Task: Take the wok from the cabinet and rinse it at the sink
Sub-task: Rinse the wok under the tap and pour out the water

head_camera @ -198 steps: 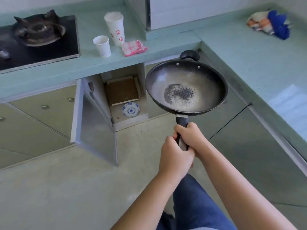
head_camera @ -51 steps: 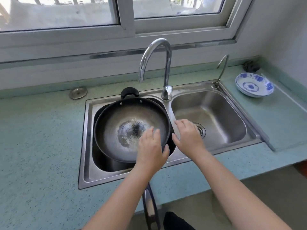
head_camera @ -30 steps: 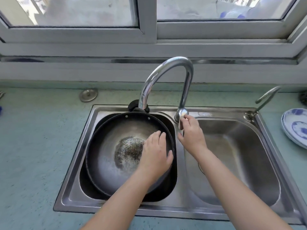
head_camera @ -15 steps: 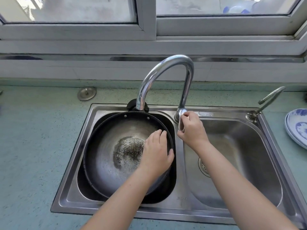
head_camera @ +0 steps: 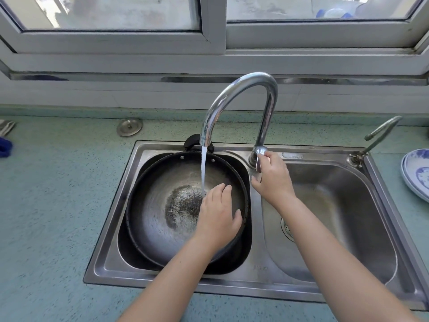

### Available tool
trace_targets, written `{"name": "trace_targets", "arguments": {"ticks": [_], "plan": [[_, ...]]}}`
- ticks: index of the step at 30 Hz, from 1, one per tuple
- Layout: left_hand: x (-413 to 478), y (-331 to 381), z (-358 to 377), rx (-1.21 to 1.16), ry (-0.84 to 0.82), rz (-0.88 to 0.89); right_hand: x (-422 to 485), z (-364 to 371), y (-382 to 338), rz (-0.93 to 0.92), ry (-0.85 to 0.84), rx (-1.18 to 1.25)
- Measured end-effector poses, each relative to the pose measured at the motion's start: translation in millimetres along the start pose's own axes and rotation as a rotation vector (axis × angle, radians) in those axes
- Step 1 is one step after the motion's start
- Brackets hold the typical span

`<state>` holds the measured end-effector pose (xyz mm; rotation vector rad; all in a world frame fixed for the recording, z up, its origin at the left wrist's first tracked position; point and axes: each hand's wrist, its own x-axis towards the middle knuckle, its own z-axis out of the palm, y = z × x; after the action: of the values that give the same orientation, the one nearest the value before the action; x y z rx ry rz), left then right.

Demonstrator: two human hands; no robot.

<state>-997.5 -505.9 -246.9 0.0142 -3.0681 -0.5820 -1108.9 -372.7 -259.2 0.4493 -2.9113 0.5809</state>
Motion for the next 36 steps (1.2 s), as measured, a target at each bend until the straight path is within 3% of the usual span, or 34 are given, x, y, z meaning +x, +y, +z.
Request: {"name": "trace_targets", "arguments": {"ticks": [5,27,36], "plan": [[-32,-19,2,-0.035,-0.010,0.006,-40,11,-19,0.001,0.067,-0.003],[-218,-70,-10,-0.355,-0.080,-0.229,-247,24,-146,0.179,-0.155,0.154],[-252,-57,-5,-0.690,-0.214,-0.506,-272,36,-175,0.478,-0.362,0.495]]}}
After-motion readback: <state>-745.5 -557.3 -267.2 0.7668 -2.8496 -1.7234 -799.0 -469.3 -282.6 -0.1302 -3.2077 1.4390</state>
